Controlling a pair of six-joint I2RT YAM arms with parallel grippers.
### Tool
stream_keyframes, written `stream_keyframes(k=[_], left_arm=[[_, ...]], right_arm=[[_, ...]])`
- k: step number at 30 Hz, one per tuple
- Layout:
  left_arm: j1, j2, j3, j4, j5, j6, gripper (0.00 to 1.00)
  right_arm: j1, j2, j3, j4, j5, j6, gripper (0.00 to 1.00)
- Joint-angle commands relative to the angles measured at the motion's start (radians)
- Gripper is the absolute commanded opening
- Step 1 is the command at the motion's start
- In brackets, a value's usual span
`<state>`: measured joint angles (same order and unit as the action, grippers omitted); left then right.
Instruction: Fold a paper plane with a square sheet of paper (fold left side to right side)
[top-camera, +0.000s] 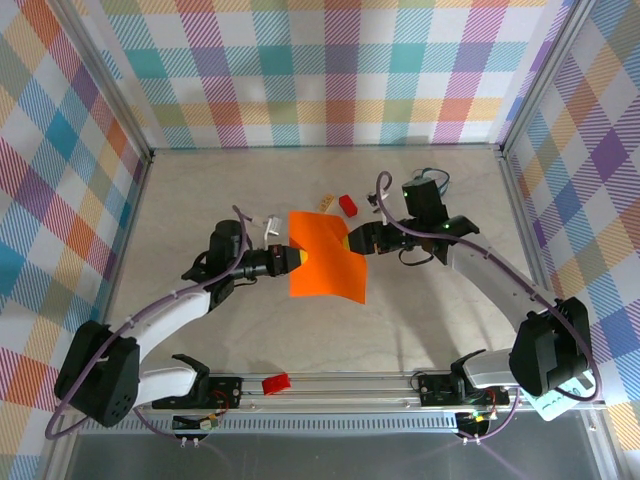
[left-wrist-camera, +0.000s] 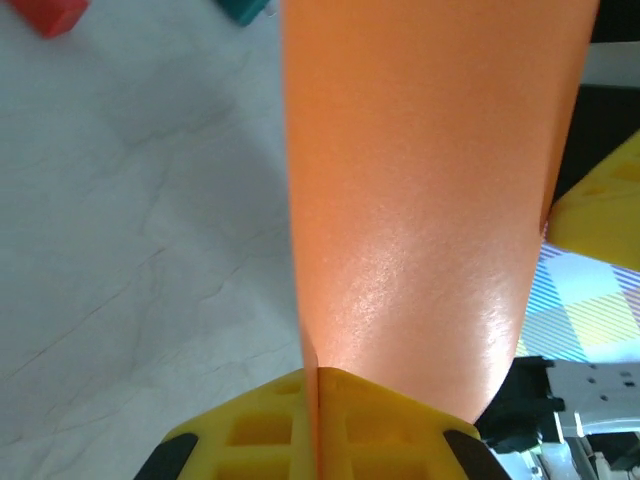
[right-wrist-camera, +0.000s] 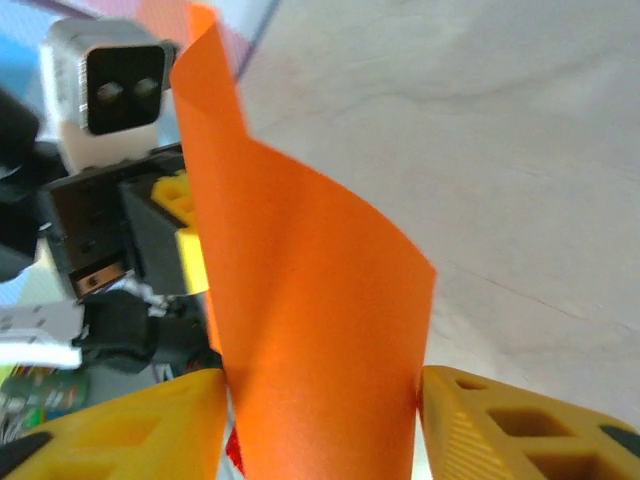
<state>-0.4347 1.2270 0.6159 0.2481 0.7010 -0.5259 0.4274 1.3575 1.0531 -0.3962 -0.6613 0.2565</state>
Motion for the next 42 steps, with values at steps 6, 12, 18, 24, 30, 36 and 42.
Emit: stream_keyframes(k=[6, 12, 18, 24, 30, 36, 42], left_arm=[[-0.002, 0.282, 0.145, -0.299, -0.069, 0.063, 0.0], [-0.022, 0.4, 0.235, -0.424, -0.16, 0.146, 0.0], [-0.026, 0.432, 0.271, -0.489, -0.184, 0.178, 0.0], [-0.028, 0.424, 0.267, -0.483, -0.182, 0.166, 0.0], [-0.033, 0.402, 0.272, -0.481, -0.173, 0.146, 0.06], [-0.036, 0.368, 0.278, -0.474, -0.144, 0.124, 0.16], [-0.045, 0.329, 0.291, -0.467, -0.123, 0.106, 0.28]], right_arm=[[-0.013, 0.134, -0.067, 0.001, 0.172, 0.126, 0.57], [-0.002, 0.228, -0.123, 0.093, 0.196, 0.218, 0.43], [0.022, 0.304, -0.129, 0.097, 0.226, 0.224, 0.29], [0.033, 0.365, -0.135, 0.116, 0.221, 0.234, 0.15], [0.037, 0.42, -0.139, 0.106, 0.24, 0.237, 0.05], [0.039, 0.456, -0.15, 0.091, 0.268, 0.237, 0.02], [0.04, 0.476, -0.158, 0.084, 0.285, 0.231, 0.02]])
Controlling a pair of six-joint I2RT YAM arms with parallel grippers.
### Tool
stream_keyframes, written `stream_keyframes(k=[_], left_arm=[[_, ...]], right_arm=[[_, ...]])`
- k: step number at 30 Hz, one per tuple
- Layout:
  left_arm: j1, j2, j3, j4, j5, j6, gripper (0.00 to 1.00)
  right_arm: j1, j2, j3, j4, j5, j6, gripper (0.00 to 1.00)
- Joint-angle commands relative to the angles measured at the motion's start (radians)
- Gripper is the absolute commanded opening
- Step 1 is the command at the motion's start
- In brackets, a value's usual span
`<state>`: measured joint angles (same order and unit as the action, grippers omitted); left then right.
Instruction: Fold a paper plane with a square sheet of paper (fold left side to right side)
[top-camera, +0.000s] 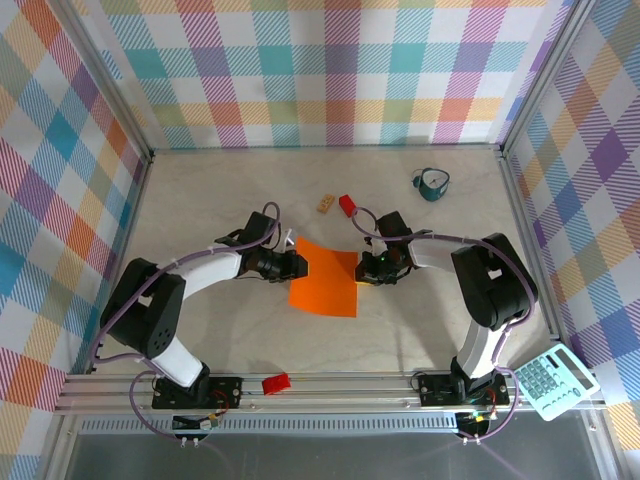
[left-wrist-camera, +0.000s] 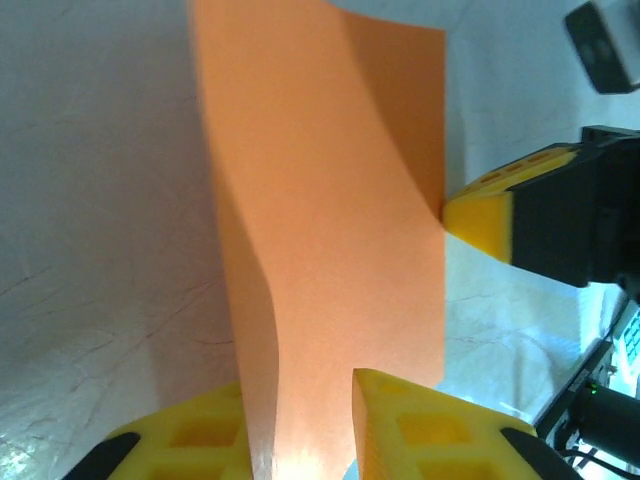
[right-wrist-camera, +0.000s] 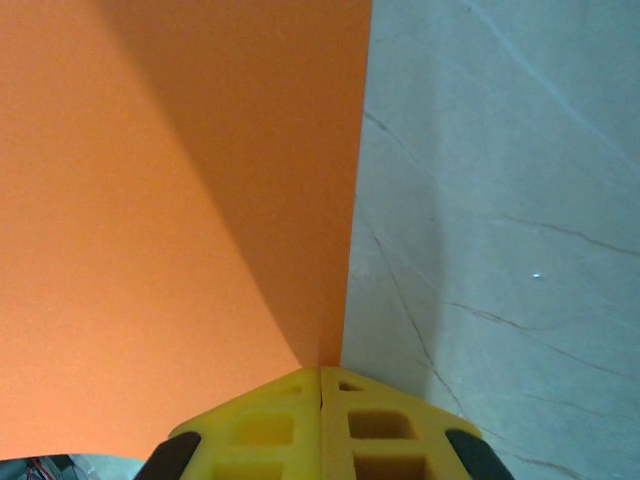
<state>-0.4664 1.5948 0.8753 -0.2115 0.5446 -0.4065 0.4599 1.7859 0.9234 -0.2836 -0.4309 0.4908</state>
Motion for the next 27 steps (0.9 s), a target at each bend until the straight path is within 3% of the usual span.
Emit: stream_keyframes(k=[1, 15, 23, 27], left_arm=[[-0.015, -0.043, 0.036, -0.006, 0.038, -0.015, 0.29], [-0.09, 0.014, 0.083, 0.107, 0.097, -0.064, 0.64], [-0.124, 0.089, 0.099, 0.165, 0.102, -0.086, 0.66], [-0.13, 0.113, 0.102, 0.169, 0.08, -0.087, 0.57]], right_arm=[[0.008, 0.05, -0.029, -0.029, 0.057, -0.004, 0.02], [0.014, 0.056, -0.028, 0.011, 0.019, 0.009, 0.01], [0.014, 0.054, -0.036, 0.047, -0.004, 0.024, 0.01], [0.014, 0.049, -0.04, 0.062, -0.014, 0.029, 0.01]])
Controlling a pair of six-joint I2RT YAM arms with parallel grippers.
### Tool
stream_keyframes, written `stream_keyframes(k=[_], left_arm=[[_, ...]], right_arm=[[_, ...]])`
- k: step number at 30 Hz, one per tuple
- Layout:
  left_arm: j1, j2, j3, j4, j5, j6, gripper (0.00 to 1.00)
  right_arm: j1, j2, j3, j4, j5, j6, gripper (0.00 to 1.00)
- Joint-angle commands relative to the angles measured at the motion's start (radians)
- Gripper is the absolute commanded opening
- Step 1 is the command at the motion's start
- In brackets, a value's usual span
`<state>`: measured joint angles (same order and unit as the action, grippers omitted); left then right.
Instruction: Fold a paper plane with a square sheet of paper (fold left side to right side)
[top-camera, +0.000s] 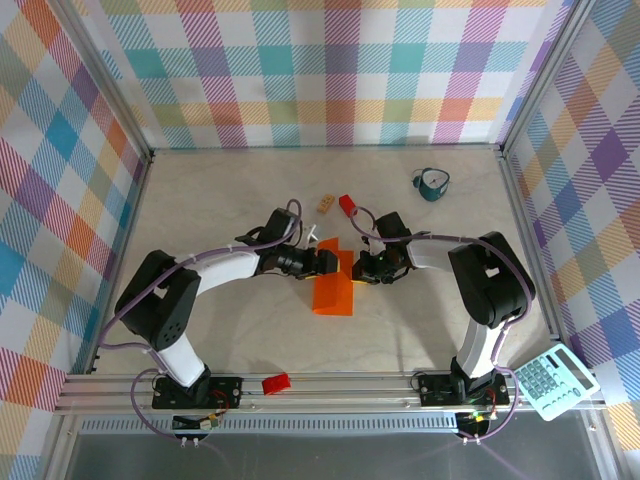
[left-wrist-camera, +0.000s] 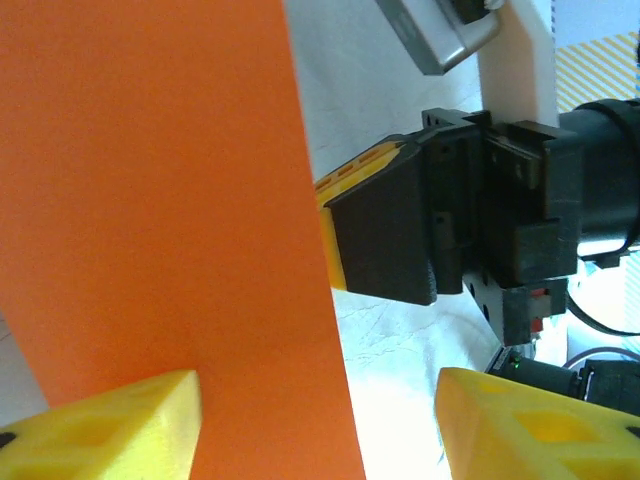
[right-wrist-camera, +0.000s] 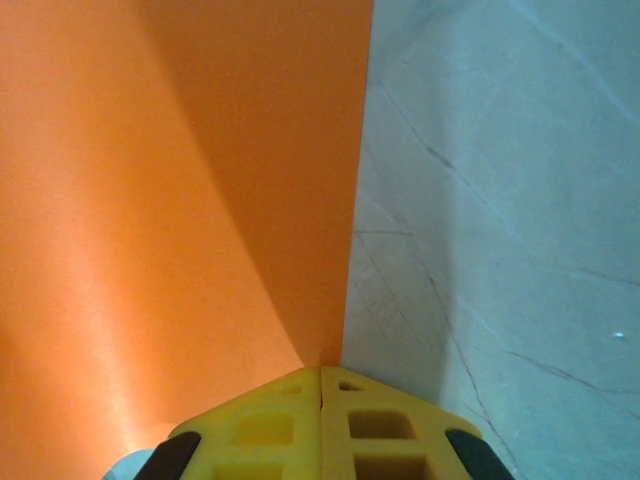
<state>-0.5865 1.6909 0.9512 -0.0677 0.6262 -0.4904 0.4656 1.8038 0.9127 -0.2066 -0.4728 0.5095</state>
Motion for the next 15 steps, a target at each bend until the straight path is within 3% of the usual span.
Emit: stream_keyframes(k=[1, 8, 15], left_arm=[[-0.012, 0.024, 0.027, 0.023, -0.006, -0.003, 0.51], [-0.018, 0.05, 0.026, 0.006, -0.043, 0.0, 0.22], [-0.018, 0.052, 0.021, 0.011, -0.068, -0.007, 0.13]], right_arm=[[0.008, 0.03, -0.028, -0.01, 0.024, 0.012, 0.01], [0.009, 0.021, -0.031, 0.018, 0.008, 0.016, 0.02], [0.008, 0.001, -0.035, 0.085, -0.033, 0.026, 0.03]])
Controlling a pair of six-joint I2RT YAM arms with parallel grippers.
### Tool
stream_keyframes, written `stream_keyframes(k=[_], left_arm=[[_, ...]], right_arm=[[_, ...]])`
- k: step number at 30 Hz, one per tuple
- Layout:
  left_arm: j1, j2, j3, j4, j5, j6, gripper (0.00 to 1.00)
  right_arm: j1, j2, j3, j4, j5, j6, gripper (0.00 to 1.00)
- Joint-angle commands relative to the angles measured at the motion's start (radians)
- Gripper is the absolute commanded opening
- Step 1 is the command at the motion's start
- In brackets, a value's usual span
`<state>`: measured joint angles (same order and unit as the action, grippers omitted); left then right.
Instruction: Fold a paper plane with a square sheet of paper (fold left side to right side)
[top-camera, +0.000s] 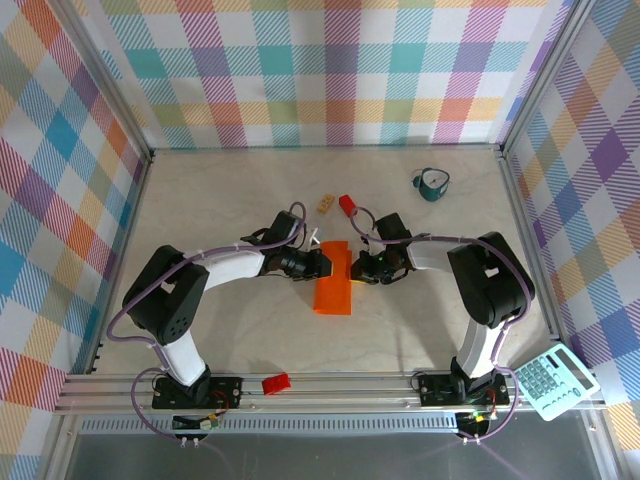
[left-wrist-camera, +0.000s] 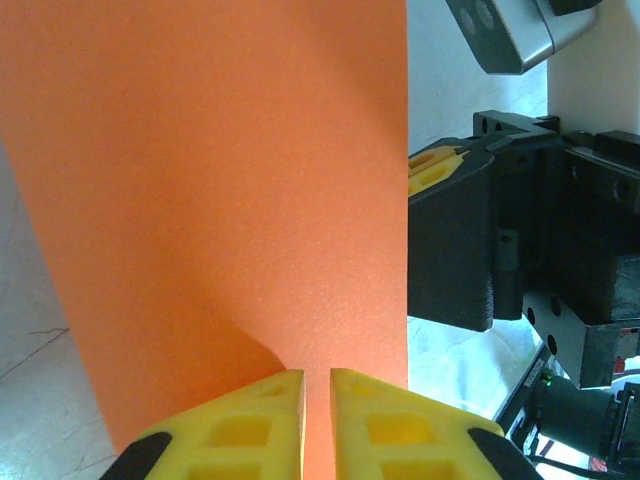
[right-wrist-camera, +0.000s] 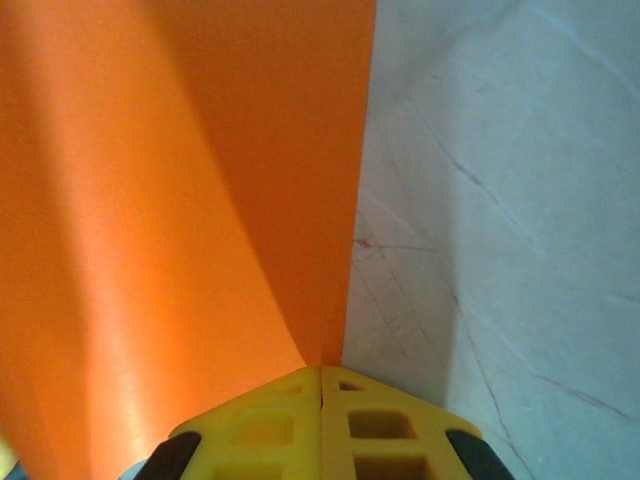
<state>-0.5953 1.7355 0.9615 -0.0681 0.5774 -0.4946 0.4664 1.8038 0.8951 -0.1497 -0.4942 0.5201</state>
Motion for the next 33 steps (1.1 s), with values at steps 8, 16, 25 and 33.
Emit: stream_keyframes(k=[8, 16, 25, 33], left_arm=[[-0.009, 0.003, 0.011, 0.012, -0.026, -0.004, 0.08], [-0.009, 0.0, 0.01, 0.0, -0.027, 0.004, 0.07], [-0.009, 0.005, 0.015, 0.002, -0.021, 0.008, 0.07], [-0.009, 0.005, 0.012, 0.001, -0.012, 0.008, 0.07]], right_arm=[[-0.001, -0.068, -0.019, 0.042, -0.007, 0.005, 0.09], [-0.054, -0.183, -0.062, 0.017, -0.031, -0.019, 0.26], [-0.041, -0.145, -0.107, 0.282, -0.247, 0.136, 0.49], [-0.008, -0.059, -0.076, 0.342, -0.263, 0.169, 0.46]])
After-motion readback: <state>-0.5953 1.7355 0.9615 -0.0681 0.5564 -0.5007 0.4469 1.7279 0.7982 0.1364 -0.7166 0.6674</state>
